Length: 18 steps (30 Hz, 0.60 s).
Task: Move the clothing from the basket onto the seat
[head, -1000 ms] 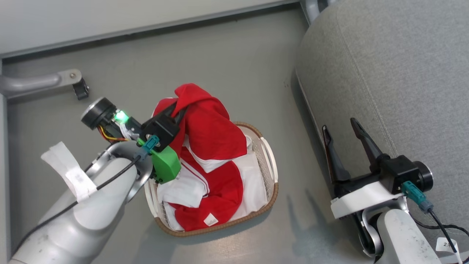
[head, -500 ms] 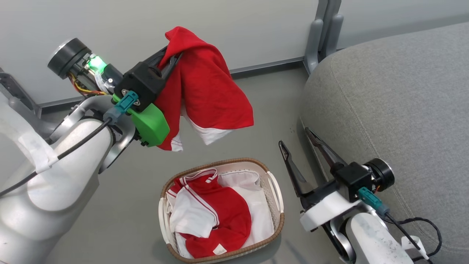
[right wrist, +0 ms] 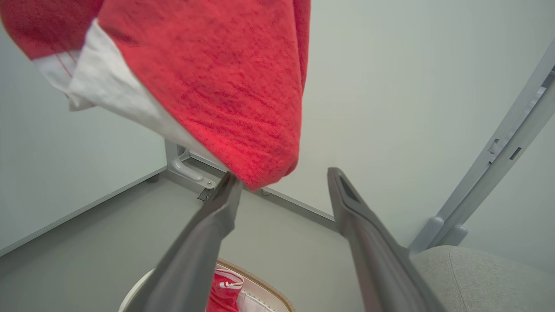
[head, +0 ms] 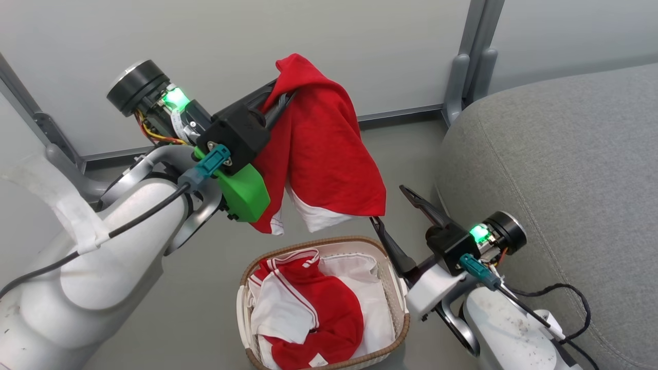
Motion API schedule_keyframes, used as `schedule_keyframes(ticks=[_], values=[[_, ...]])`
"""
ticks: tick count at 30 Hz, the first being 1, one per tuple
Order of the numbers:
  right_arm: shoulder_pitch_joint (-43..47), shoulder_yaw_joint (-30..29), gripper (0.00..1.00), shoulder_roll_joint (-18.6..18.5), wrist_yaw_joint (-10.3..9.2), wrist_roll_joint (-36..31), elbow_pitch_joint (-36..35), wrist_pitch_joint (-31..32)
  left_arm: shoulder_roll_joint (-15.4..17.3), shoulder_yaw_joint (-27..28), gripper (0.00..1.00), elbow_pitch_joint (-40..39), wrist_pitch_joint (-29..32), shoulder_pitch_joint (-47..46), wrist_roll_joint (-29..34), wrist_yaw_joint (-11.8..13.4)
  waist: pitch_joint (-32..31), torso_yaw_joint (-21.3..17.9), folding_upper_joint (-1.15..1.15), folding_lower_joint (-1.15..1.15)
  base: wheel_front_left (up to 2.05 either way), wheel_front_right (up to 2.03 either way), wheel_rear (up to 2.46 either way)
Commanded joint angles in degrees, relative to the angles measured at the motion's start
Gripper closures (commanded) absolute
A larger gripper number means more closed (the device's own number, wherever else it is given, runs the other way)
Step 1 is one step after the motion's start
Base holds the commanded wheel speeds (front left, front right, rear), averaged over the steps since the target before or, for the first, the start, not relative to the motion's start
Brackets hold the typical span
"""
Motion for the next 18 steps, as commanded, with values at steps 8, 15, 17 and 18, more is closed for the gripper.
schedule_keyframes(ticks=[8,15,17,18], values=[[-4.7,2.1,0.00,-0.2,-0.04,0.4,-0.8,0.0,0.2,-1.0,1.00,-2.1,0.5,1.5,-1.0,0.6,-0.5,0.5,0.00,0.01,0.00,0.00,0.00],[-7.4,7.0,1.00,-0.2,-0.04,4.3,0.8,0.0,-0.3,-1.3,1.00,-2.9,-0.3,3.8,-2.1,1.7,-0.6,0.8,0.00,0.01,0.00,0.00,0.00],[-7.7,7.9,1.00,-0.2,-0.04,5.4,0.5,0.0,-0.4,-1.5,1.00,-2.9,-0.5,4.6,-2.4,2.1,-0.6,0.9,0.00,0.01,0.00,0.00,0.00],[-7.9,8.2,1.00,-0.2,-0.04,6.1,0.0,0.0,-0.5,-1.5,1.00,-2.8,-0.7,5.2,-2.8,2.3,-0.6,0.9,0.00,0.01,0.00,0.00,0.00]])
